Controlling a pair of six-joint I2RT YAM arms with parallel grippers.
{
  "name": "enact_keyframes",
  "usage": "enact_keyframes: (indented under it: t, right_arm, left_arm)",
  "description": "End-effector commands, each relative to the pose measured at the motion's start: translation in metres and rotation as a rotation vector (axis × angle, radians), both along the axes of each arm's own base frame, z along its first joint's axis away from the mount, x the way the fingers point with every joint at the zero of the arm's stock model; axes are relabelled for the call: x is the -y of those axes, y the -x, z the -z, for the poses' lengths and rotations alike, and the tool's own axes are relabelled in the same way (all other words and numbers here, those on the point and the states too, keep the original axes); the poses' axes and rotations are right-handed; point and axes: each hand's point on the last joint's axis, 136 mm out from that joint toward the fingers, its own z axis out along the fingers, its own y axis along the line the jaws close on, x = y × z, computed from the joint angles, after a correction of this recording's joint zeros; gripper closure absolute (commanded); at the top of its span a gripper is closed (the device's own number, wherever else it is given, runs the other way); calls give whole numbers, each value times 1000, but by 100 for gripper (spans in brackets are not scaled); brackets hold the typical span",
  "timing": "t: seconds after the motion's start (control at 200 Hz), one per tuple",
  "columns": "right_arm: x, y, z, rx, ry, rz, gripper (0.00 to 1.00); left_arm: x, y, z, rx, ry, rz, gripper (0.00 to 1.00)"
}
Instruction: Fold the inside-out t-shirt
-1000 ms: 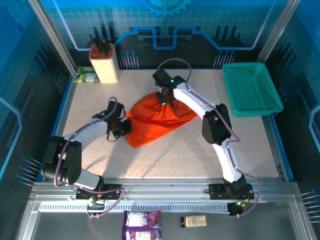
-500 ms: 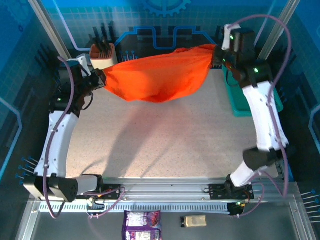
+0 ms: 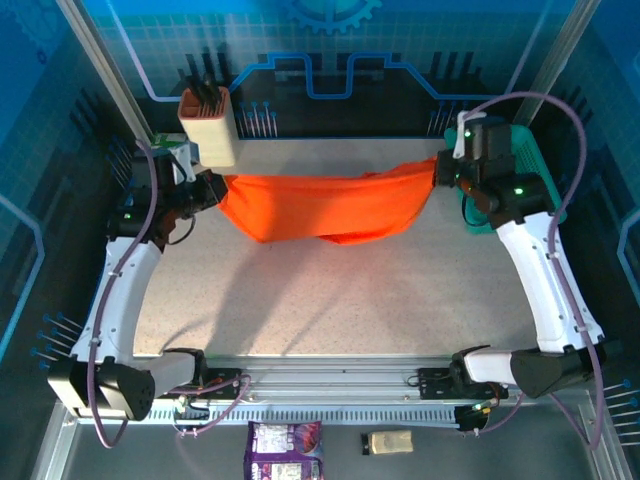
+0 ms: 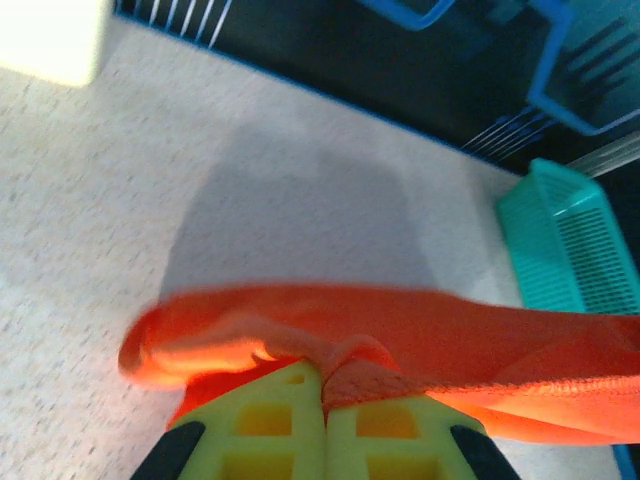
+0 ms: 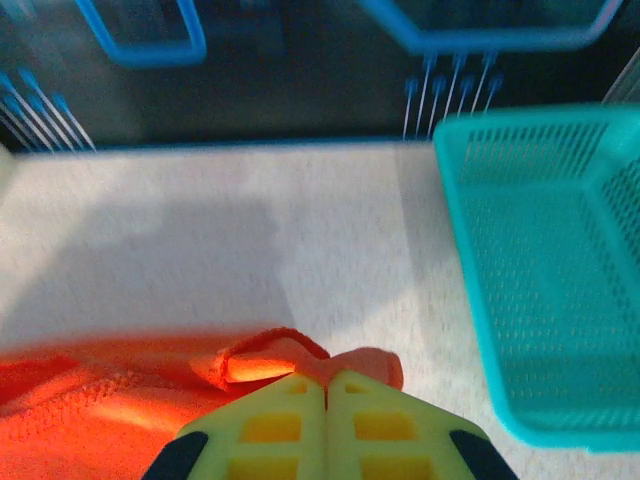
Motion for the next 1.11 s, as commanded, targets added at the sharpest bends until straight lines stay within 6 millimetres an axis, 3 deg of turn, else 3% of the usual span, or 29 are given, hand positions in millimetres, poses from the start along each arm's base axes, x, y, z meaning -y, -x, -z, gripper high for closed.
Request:
enact_keyframes:
  t: [0.0,0.065,0.14,0.245,0.355,0.435,0.5,0.63,0.745,0.785,0.941,1.101]
  right_arm:
    - [12,-1,-85,255,-23,36,100]
    - [9,-17,-89,262,-22,33,100]
    - [3,-43,-81,233,-33,22,100]
    - [-9,-82,-50,149,-56,-3,100]
    - [-18,-122,-3,27,-33,-8,100]
    - [-21,-140,29,-86,-5,-5,84]
    - [-27,-141,44,-164,11,-12,72]
    - [-48,-122,58,-208,58,-55,62]
    - [-76,-92,86,-257,3,-121,57]
    - [-87,-78,106,-305,-23,-148,56]
    - [-120,-18,173,-477,-107,-217,51]
    - [-138,35,242,-627,-186,-228,38]
  left_arm:
    - [5,-6,-83,231,39,28,100]
    - [-1,-19,-83,220,16,5,100]
    - [-6,-40,-59,141,-8,-16,100]
    - [-7,-69,2,-22,-19,-7,100]
    - [-9,-87,67,-195,-32,-3,94]
    - [-17,-92,99,-272,-50,-42,80]
    - [-17,-91,105,-288,-40,-52,73]
    - [-9,-89,89,-218,-16,-28,66]
    - [8,-91,91,-234,-32,36,66]
    - [17,-92,96,-256,-37,66,67]
    - [61,-101,136,-354,-42,181,70]
    - [100,-117,181,-450,-46,269,72]
